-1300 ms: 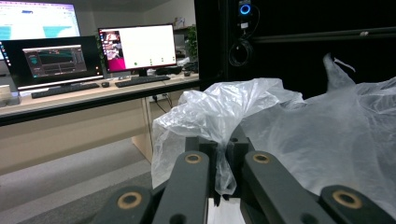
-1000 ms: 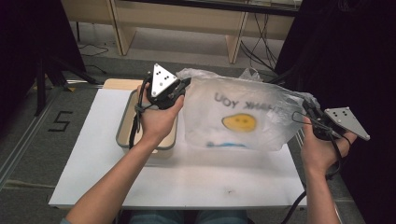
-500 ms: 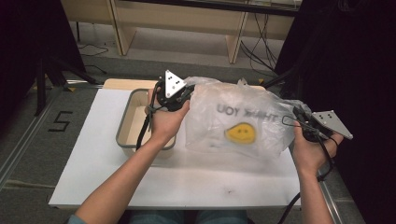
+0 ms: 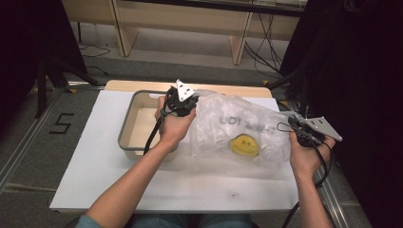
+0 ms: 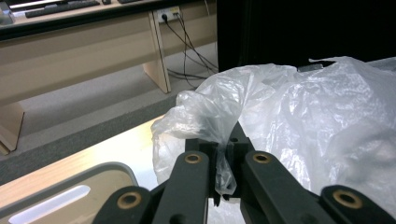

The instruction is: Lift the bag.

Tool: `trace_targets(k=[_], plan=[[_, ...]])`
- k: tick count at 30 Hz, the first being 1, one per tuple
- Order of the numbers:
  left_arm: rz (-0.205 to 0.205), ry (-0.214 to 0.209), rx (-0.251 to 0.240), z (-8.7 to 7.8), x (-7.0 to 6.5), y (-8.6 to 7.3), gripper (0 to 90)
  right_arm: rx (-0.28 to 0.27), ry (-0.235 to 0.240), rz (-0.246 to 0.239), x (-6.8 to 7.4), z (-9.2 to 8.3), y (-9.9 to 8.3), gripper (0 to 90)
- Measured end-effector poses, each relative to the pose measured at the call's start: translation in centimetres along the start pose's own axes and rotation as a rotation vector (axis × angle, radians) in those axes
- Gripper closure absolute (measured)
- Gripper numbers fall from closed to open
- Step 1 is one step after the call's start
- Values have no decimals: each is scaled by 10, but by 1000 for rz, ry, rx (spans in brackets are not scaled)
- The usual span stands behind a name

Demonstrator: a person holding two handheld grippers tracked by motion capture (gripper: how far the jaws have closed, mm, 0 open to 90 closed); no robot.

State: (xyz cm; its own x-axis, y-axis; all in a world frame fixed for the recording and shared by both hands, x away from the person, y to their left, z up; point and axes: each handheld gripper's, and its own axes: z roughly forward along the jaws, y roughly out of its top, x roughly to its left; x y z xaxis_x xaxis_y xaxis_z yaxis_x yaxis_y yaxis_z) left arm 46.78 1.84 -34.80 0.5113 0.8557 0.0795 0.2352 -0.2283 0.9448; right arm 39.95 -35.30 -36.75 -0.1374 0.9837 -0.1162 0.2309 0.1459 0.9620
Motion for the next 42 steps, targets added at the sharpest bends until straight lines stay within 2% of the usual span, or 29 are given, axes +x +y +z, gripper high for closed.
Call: trace_targets(k=[8,17,26,29,31,34,35,39,42], plan=[[48,17,69,13,-5,-7,890,55,10,8,3,9,-17,897],[73,23,139,26,-6,-15,889,107,19,17,4,18,-30,894],[68,8,145,26,-4,-17,860,126,19,20,2,19,-34,886],[68,6,117,25,-3,-17,752,127,20,24,1,18,-33,870],[63,6,100,23,-3,-17,636,127,18,22,1,18,-33,858],[15,-1,96,21,-2,-17,461,126,15,28,0,18,-33,834],[11,5,98,20,-1,-17,413,125,15,30,0,17,-33,824],[-45,8,71,14,1,-18,346,115,11,25,-1,16,-32,776],[-60,-3,58,9,4,-17,339,101,11,21,-1,15,-31,710]])
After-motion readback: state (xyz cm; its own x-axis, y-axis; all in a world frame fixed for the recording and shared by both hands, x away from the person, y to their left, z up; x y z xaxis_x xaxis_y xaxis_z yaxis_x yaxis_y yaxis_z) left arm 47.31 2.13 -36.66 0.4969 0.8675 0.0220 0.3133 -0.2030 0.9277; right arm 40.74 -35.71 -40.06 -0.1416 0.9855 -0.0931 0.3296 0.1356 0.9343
